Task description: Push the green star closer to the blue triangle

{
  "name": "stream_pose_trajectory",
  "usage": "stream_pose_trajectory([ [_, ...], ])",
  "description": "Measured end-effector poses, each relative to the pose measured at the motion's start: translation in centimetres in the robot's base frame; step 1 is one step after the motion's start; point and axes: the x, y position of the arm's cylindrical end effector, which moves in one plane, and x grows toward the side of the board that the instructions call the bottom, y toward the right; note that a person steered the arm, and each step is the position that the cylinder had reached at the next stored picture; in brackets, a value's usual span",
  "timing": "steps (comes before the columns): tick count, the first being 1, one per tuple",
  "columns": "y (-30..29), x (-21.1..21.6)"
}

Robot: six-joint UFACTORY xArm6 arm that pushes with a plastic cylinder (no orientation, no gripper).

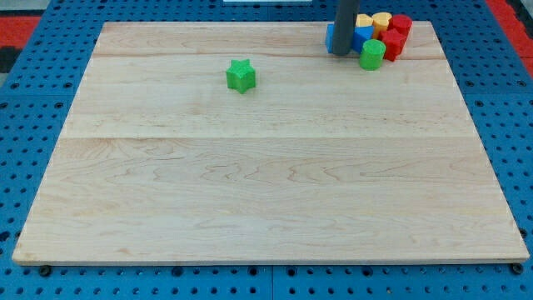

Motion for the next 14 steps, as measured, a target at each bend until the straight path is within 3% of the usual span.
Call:
stream_pose_trajectory([
  [2, 0.0, 0.9],
  [3, -0.3, 6.4],
  [4, -5.0, 12.4],
  [5, -14.2, 14.9],
  [6, -18.6, 13.5],
  [8, -16.9, 7.7],
  [10, -18.9, 6.7],
  [14, -10.9, 3.6],
])
